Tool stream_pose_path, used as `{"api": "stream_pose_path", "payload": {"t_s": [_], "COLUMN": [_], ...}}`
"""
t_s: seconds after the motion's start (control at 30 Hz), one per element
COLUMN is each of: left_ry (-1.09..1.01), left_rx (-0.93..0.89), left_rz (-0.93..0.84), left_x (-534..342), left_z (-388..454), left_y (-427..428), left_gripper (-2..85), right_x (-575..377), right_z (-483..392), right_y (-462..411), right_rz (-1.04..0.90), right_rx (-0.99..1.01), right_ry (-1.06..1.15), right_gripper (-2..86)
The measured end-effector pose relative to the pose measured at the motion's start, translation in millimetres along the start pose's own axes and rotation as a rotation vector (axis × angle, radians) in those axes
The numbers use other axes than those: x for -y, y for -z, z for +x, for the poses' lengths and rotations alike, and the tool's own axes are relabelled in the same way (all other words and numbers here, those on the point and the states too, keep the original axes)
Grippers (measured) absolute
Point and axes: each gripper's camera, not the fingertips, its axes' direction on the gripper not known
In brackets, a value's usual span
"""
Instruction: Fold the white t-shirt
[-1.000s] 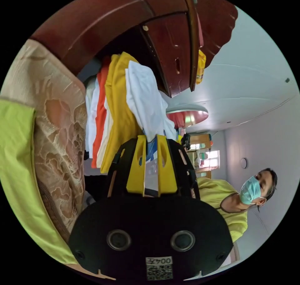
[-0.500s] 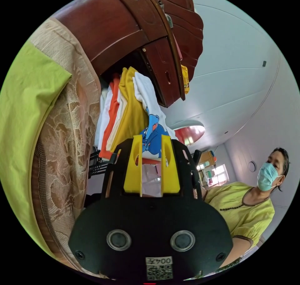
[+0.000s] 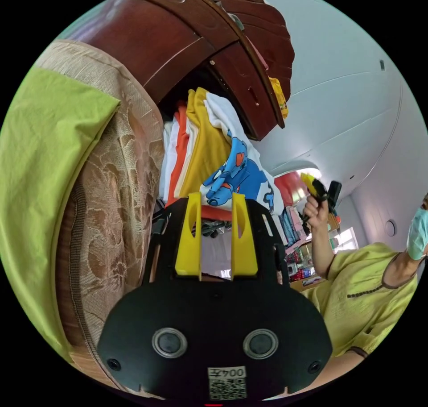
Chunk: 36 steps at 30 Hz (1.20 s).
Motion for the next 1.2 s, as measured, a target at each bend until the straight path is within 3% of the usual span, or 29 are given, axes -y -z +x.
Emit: {"api": "stream_pose_path", "payload": {"t_s": [0.33, 0.63, 0.97, 1.2], "left_ry": [-0.011, -0.064, -0.095, -0.087], "left_rx": [-0.021, 0.037, 0.098, 0.031], "left_rz": [0.092, 0.132, 0.166, 0.177], "left_x": [-34.2, -54.7, -67.9, -66.7], "left_z": [1.6, 19.1, 47.8, 64.6], "left_y": [-5.8, -2.2, 0.1, -1.5], "left_gripper": [10.1, 10.8, 13.2, 5.3], "right_x": [160.1, 179.4, 165.6, 133.7], "right_z": [-74.9, -119.4, -135.3, -146.9], "right_y": [-203.3, -298.1, -312.7, -268.6], "right_rz": [-0.425, -0.714, -0.675, -0.361], "right_rx": [-0.081, -0.196, -0.193, -0.233], "right_ry": [0.377, 0.559, 0.527, 0.549], "right_gripper": [9.8, 11.6, 9.5, 5.3]}}
